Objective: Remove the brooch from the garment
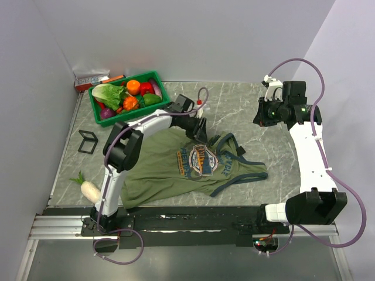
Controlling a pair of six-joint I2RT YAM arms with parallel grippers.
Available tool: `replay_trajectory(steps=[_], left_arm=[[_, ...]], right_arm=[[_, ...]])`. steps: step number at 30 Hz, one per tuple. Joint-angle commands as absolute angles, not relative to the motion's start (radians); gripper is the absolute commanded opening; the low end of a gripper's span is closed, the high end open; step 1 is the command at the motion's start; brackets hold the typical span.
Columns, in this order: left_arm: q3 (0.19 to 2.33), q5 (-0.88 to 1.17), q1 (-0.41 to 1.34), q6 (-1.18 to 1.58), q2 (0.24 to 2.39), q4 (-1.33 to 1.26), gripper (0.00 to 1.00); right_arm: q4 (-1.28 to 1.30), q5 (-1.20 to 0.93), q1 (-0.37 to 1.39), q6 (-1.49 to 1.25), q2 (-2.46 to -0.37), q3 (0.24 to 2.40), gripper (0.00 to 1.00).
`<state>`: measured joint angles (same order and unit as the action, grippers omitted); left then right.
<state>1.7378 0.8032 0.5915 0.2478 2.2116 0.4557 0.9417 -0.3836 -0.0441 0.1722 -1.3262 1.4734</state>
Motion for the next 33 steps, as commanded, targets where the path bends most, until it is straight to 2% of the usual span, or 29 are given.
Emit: replay_trajectory(steps=[1,4,8,12,14,20,21,24,33], left_arm=[[1.830,0.911,0.649,0.256,2.261,0.419,0.42],[1.851,0.908,0.664,0.261,2.292,0.422,0.37],[1.846,0.894,0.680,0.227,2.329,0.468,0.26],[1.822,0.854,0.686,0.232,2.333,0.474,0.23],[1.828,0.841,0.687,0.235,2.341,0.479,0.24],[1.873,0.802,0.690,0.258,2.384,0.479,0.48],[1.876,0.802,0.692,0.262,2.394,0.476,0.50],[1.891,0.819,0.692,0.281,2.417,0.459,0.51],[1.916,0.876,0.692,0.342,2.450,0.400,0.42]], right_arm=[[0.910,-0.383,-0.054,0.160,-1.335,1.499,0.00],[0.910,-0.388,-0.052,0.158,-1.347,1.509,0.00],[0.911,-0.388,-0.052,0.160,-1.354,1.519,0.00],[0.913,-0.388,-0.052,0.158,-1.355,1.519,0.00],[0.911,-0.391,-0.054,0.155,-1.356,1.516,0.00],[0.913,-0.387,-0.052,0.158,-1.364,1.525,0.00],[0.914,-0.385,-0.054,0.158,-1.364,1.525,0.00],[0.914,-0.383,-0.052,0.160,-1.365,1.523,0.00],[0.914,-0.382,-0.052,0.158,-1.379,1.526,0.00]])
